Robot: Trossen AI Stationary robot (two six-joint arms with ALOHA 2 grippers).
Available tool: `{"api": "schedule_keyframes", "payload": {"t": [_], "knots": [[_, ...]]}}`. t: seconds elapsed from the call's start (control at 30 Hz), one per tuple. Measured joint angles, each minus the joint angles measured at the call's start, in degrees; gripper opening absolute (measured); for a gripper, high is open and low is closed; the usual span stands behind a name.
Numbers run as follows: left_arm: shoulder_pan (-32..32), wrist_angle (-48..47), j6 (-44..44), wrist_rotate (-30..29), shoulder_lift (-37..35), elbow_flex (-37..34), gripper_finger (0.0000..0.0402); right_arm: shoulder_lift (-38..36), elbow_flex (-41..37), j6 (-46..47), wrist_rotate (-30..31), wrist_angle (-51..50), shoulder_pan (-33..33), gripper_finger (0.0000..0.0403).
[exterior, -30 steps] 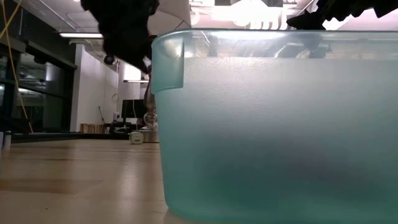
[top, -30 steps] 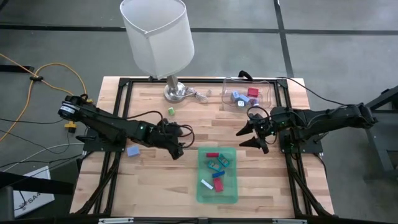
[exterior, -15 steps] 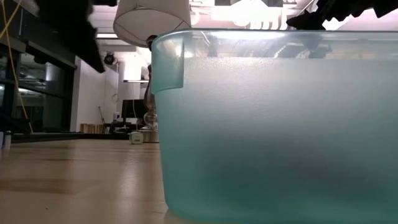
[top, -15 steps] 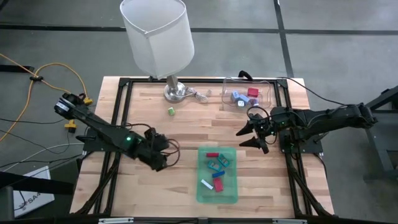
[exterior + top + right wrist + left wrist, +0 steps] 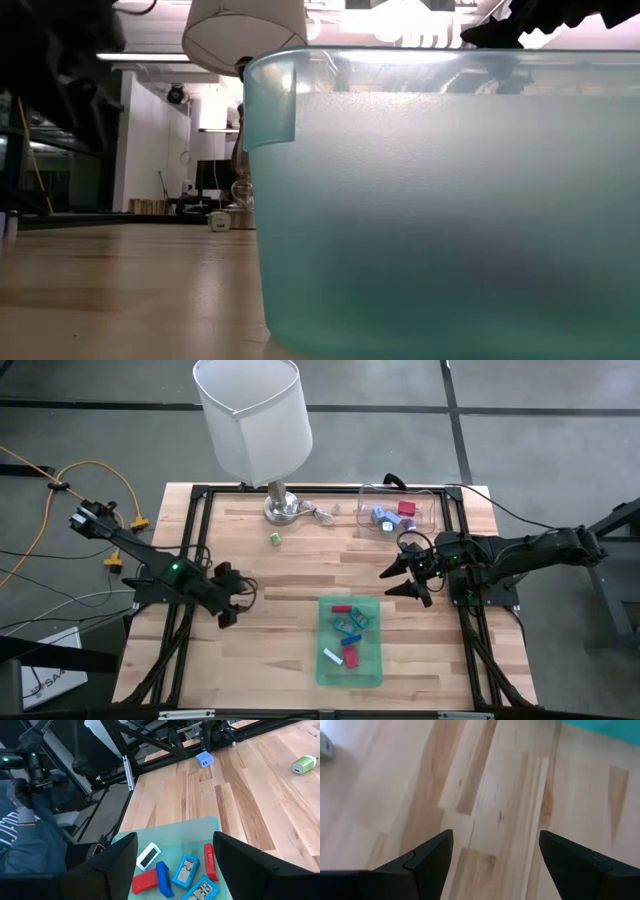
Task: Pick & Place Office items
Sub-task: Put the purple charger adapter into the transparent bin
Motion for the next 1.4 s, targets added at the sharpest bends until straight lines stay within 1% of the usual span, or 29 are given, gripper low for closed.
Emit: {"api": "schedule_keyframes", "payload": {"t": [0.1,0.33,0.67,0.77,0.93,1.17,1.4], "knots": [[-1.13,-0.42,-1.38,1.03,-1.36,-1.10,0.0286,0.00,0.00,0.00,-0.01,0.00,0.00,0.0247],[-2.78,-1.69,-3.69,4.27,-1.41,-1.12,0.0280,0.00,0.00,0.00,-0.02,0.00,0.00,0.0247],[-7.30,-1.99,-1.46,8.51,-1.56,-1.12,0.0280,0.00,0.00,0.00,0.00,0.00,0.00,0.0247],[-9.09,-3.85,-1.93,8.54,-2.69,-1.12,0.0279,0.00,0.00,0.00,0.00,0.00,0.00,0.0247],[-10.47,-9.51,-5.99,7.81,-4.10,-1.12,0.0279,0.00,0.00,0.00,0.00,0.00,-0.01,0.0247],[-11.16,-11.35,-9.52,7.75,-4.09,-1.12,0.0279,0.00,0.00,0.00,-0.01,0.00,-0.01,0.0247],[-10.25,-17.62,-20.62,8.46,-2.95,-1.11,0.0279,0.00,0.00,0.00,0.00,-0.02,-0.02,0.0247]]}}
